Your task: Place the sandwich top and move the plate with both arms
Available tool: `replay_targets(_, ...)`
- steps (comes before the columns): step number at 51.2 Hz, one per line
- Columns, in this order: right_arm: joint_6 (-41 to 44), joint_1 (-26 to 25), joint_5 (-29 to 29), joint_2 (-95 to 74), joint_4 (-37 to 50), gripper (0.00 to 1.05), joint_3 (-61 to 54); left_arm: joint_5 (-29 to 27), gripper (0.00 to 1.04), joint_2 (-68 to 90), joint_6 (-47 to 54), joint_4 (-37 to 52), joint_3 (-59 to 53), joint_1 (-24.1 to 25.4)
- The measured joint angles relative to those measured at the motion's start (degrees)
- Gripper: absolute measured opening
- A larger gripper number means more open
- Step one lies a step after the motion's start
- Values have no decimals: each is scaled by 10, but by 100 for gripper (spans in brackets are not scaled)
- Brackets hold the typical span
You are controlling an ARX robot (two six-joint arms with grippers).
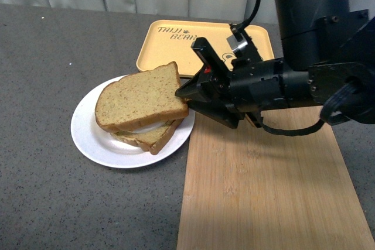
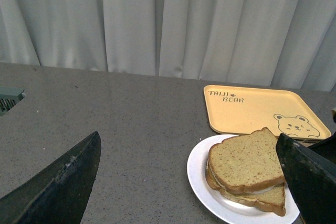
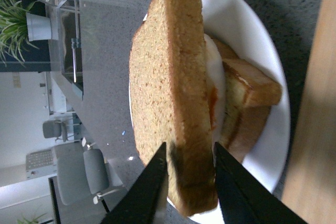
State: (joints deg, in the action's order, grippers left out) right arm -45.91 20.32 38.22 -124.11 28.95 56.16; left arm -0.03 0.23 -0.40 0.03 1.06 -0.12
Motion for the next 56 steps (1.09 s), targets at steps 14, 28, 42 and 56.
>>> replay_targets(14, 159, -59, -124, 178, -61, 92, -116, 0, 98, 0, 0, 0, 0, 0)
replay_targets(28, 426, -74, -509, 208, 499, 52, -334, -1, 98, -1, 0, 0, 0, 0)
replay_targets(42, 456, -121, -464, 365, 463, 0, -454, 0, 98, -1, 0, 0, 0, 0)
replay_targets(56, 457, -151, -435, 520, 373, 1, -517, 0, 98, -1, 0, 0, 0, 0)
